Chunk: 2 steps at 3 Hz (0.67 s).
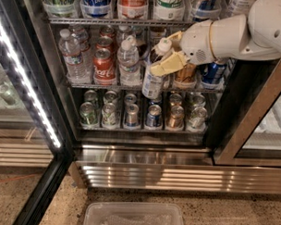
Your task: Pick blue plastic bottle from middle shelf of fridge
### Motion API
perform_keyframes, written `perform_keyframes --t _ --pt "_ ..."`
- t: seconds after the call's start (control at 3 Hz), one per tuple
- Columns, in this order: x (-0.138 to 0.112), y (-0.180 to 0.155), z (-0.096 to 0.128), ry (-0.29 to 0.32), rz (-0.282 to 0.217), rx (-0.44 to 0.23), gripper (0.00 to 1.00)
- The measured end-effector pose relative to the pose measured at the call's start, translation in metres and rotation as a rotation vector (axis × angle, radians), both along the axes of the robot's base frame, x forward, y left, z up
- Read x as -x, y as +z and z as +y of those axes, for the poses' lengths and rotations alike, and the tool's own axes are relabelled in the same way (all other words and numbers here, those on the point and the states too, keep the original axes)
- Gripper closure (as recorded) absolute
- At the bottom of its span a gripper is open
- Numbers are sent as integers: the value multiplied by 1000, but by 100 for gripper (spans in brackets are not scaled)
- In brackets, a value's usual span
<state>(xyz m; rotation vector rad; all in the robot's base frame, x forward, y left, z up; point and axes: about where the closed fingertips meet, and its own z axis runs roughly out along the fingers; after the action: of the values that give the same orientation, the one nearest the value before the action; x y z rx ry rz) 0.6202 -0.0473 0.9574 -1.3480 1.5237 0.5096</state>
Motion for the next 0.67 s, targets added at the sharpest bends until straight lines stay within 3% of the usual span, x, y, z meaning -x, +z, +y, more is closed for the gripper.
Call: perform_keyframes --t 0.67 --pt "10 -2 3 12 6 -6 100"
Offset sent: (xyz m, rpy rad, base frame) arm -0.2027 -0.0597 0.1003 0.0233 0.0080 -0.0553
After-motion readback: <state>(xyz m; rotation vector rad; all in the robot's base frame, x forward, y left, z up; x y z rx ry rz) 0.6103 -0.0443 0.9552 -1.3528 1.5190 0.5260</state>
